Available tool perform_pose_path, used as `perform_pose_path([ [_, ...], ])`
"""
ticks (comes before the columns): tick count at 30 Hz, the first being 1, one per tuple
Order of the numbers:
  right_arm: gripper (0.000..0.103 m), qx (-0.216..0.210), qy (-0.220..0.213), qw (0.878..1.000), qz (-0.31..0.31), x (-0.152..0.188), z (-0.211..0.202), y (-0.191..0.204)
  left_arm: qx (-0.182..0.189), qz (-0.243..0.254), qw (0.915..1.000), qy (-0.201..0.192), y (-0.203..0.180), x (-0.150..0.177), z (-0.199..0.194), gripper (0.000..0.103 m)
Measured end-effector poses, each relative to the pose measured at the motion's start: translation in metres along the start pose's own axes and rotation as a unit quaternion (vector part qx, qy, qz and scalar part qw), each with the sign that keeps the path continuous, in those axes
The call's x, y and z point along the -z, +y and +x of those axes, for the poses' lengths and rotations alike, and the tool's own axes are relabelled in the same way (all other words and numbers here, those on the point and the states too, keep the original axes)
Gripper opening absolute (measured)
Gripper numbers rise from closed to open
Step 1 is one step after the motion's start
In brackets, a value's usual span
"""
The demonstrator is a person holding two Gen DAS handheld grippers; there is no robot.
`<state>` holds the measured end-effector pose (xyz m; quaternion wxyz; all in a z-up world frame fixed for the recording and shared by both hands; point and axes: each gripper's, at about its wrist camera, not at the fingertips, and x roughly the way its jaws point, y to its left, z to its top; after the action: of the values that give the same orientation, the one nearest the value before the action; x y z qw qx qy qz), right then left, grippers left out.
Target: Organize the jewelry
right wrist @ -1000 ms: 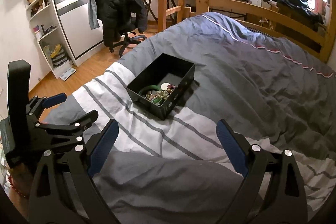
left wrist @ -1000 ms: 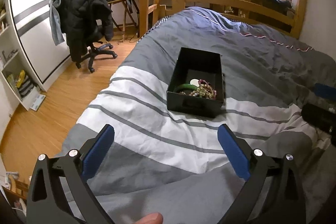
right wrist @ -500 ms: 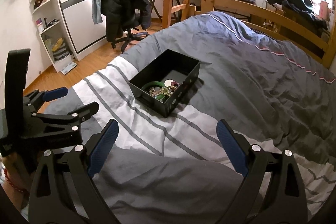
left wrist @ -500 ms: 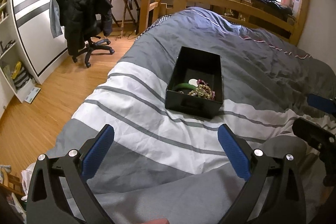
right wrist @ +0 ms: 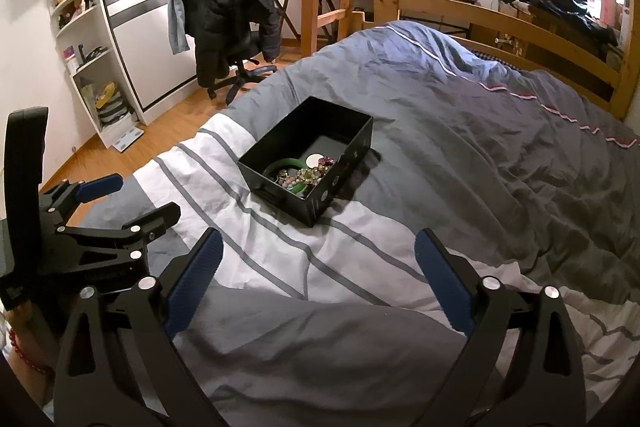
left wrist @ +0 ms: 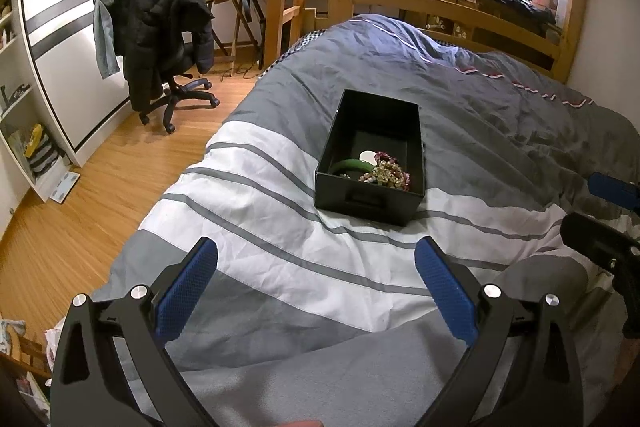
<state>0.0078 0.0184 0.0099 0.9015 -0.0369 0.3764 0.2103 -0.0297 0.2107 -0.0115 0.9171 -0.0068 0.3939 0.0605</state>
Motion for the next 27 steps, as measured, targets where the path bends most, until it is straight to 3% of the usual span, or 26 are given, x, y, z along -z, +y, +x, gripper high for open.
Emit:
perform_pose_path([
  [27, 0.098, -0.002, 0.006, 1.000, 0.008, 0.0045, 0.0057, -0.0003, -0.004, 0.004, 1.0000, -0.002, -0.0010, 0.0024, 0.0000, 0.097],
])
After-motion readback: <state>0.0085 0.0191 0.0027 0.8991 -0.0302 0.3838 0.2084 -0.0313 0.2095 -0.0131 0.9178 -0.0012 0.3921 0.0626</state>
